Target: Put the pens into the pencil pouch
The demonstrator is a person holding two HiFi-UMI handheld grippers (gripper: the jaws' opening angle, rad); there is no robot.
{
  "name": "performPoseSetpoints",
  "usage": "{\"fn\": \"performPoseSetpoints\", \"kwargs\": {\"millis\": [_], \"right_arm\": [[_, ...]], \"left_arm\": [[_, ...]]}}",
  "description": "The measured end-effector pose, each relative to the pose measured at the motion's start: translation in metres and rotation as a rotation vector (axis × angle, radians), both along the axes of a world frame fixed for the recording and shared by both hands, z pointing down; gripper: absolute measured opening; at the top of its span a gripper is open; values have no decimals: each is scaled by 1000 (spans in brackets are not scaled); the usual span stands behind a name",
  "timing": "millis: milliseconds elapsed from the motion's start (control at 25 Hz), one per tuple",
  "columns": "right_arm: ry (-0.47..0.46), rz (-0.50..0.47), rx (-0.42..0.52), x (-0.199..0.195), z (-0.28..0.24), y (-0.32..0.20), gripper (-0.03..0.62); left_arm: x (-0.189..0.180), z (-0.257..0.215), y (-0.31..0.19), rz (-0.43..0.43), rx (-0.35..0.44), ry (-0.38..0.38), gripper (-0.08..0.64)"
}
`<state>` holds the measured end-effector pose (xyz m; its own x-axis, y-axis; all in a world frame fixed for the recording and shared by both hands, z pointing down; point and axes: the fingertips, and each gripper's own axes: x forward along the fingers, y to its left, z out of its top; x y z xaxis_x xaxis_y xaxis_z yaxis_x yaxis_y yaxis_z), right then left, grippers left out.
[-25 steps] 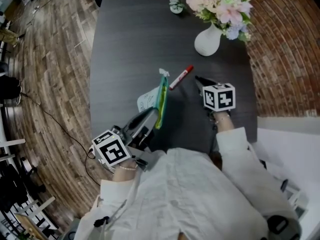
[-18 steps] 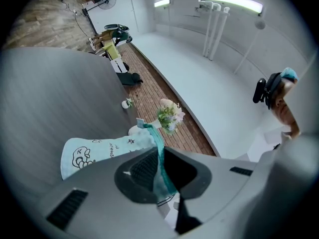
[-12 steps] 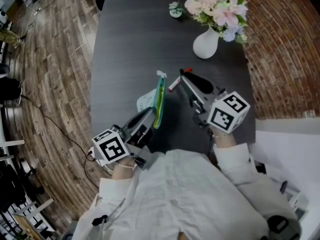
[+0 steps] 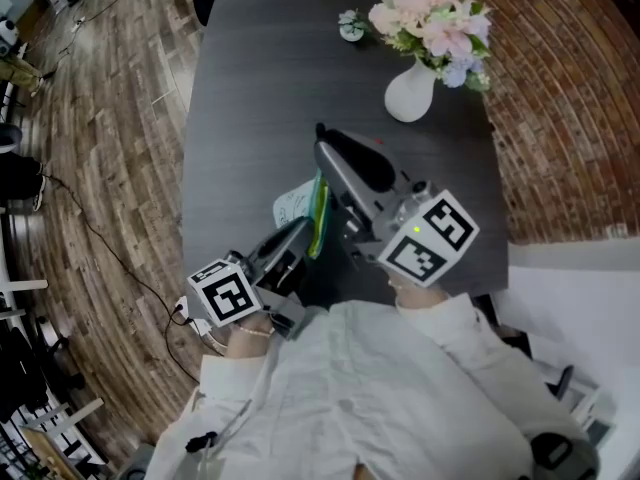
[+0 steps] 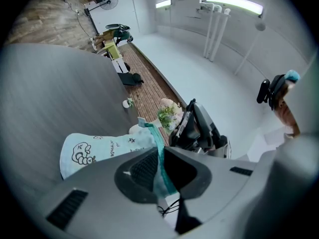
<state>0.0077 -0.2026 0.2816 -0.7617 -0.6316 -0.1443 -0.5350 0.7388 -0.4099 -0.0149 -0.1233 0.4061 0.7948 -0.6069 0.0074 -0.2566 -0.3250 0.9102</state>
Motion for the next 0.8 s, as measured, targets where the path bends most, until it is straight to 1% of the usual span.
{"fn": "performPoseSetpoints", "kwargs": {"millis": [160,240,360,520,640,800], "right_arm": [[-21,-17,68,-13,-9,7,58],[-25,-6,91,-14,-6,10,58],[-49,18,77,-12,3,11,58],[-21,16,47,-15,22,15,58],[-40,23,8,-12,32,18,58],[-33,19,-6,-10,37,24,58]], "left_arm": [[2,0,1,3,4,-11,40],[2,0,1,0,3,-4,40],[4,-1,1,-1,2,17,40],[2,-1,0,-10,-3,22,40],[0,-2,0,-16,-5,36,40],[-1,-1,0,-21,-7,38,40]]}}
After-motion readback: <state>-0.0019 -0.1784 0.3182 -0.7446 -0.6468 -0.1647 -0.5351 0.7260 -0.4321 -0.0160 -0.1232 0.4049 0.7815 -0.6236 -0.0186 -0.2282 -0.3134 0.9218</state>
